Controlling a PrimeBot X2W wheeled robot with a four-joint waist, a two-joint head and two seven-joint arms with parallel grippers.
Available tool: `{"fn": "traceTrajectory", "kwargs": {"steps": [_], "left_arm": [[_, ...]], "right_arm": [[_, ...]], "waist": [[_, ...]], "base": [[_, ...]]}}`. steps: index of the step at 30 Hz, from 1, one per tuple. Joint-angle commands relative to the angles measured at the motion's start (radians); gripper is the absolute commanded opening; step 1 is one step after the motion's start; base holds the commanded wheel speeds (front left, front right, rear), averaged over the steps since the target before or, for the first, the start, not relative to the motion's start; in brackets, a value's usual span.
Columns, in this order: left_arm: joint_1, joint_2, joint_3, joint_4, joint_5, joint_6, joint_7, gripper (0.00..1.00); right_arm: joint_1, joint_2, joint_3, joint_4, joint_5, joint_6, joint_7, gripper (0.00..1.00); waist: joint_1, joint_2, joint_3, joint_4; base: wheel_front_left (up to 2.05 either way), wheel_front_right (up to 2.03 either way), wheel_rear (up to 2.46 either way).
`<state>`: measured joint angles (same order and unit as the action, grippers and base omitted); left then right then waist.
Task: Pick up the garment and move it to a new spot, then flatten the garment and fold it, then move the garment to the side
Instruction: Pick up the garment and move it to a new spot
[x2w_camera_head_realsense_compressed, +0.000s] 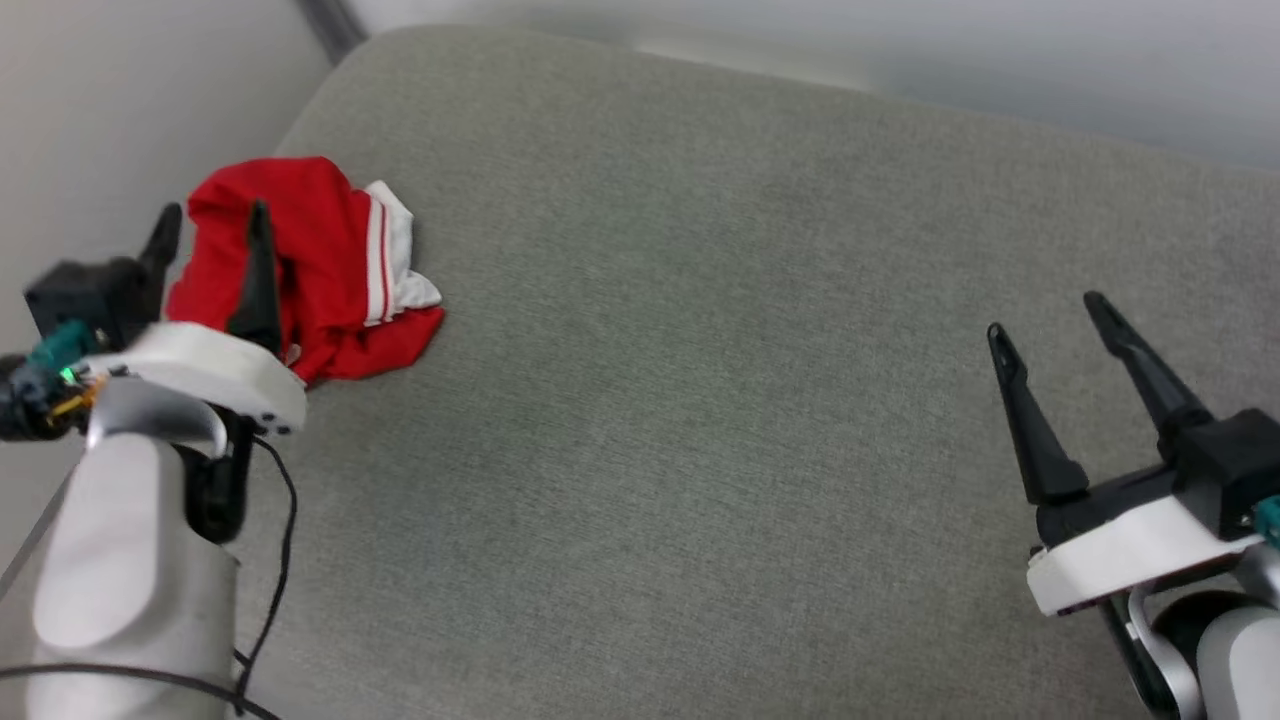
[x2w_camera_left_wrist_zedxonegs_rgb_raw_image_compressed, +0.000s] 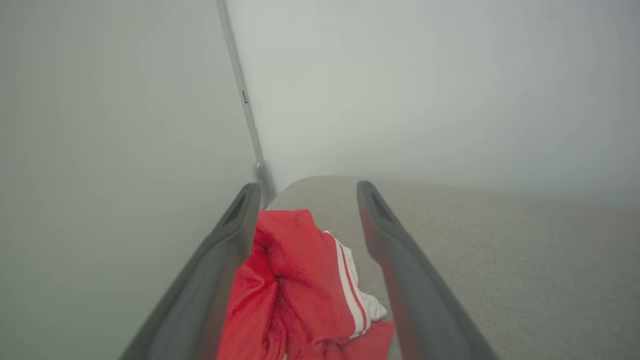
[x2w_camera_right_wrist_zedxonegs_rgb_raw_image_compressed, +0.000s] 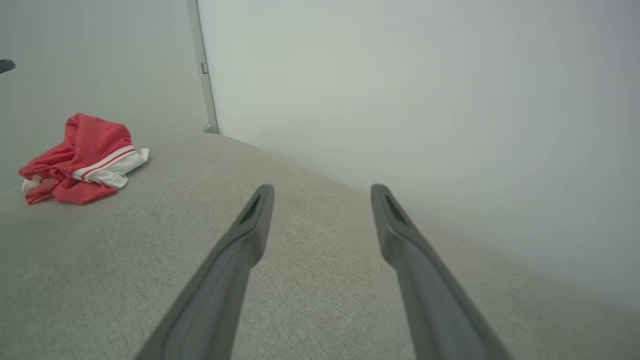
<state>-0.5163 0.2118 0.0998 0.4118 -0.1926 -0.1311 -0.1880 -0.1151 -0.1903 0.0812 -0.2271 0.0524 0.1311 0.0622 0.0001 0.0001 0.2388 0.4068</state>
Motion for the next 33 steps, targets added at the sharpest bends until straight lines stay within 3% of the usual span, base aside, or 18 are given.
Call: {"fn": "traceTrajectory", "kwargs": {"steps": [1,8,13,18,23,24,25,26,33], "left_arm": [[-0.039,0.026,-0.008,0.029,-0.015,0.001,0.029,1.00],[-0.189,0.207,-0.057,0.211,-0.186,0.001,0.289,1.00],[-0.213,0.300,-0.117,0.289,-0.326,0.001,0.455,1.00],[-0.195,0.352,-0.149,0.364,-0.431,0.001,0.599,1.00],[-0.173,0.358,-0.171,0.431,-0.480,0.002,0.678,1.00],[-0.170,0.358,-0.176,0.444,-0.483,0.002,0.694,0.51],[-0.170,0.357,-0.178,0.452,-0.490,0.002,0.699,0.15],[-0.172,0.360,-0.178,0.457,-0.490,0.002,0.700,0.00],[-0.233,0.398,-0.154,0.417,-0.444,0.050,0.502,0.00]], "right_arm": [[-0.026,-0.012,0.001,-0.009,0.000,0.000,0.003,1.00],[-0.112,-0.038,0.008,-0.020,0.016,-0.001,-0.008,1.00],[-0.138,-0.034,0.008,-0.009,0.023,0.000,-0.020,1.00],[-0.154,-0.032,0.006,0.004,0.025,0.000,-0.038,1.00],[-0.163,-0.027,-0.002,0.013,0.019,0.000,-0.049,1.00],[-0.164,-0.026,-0.003,0.016,0.019,0.000,-0.052,1.00],[-0.166,-0.026,-0.003,0.019,0.019,0.000,-0.054,1.00],[-0.167,-0.025,-0.002,0.023,0.020,0.000,-0.056,1.00],[-0.149,-0.005,0.000,0.058,0.029,0.000,-0.079,1.00]], "waist": [[-0.0001,-0.0001,0.080,-0.064],[-0.0001,-0.0001,0.211,-0.149],[-0.0001,-0.0001,0.272,-0.186],[-0.0001,-0.0001,0.306,-0.207],[-0.0001,-0.0001,0.309,-0.214],[-0.0001,-0.0001,0.306,-0.214],[-0.0001,-0.0001,0.302,-0.214],[-0.0001,-0.0001,0.297,-0.214],[-0.0001,-0.0001,0.215,-0.209]], "base": [[0.00,0.00,0.00],[0.00,0.00,0.00],[0.00,0.00,0.00],[0.00,0.00,0.00],[0.00,0.00,0.00],[0.00,0.00,0.00],[0.00,0.00,0.00],[0.00,0.00,0.00],[0.00,0.00,0.00]]}}
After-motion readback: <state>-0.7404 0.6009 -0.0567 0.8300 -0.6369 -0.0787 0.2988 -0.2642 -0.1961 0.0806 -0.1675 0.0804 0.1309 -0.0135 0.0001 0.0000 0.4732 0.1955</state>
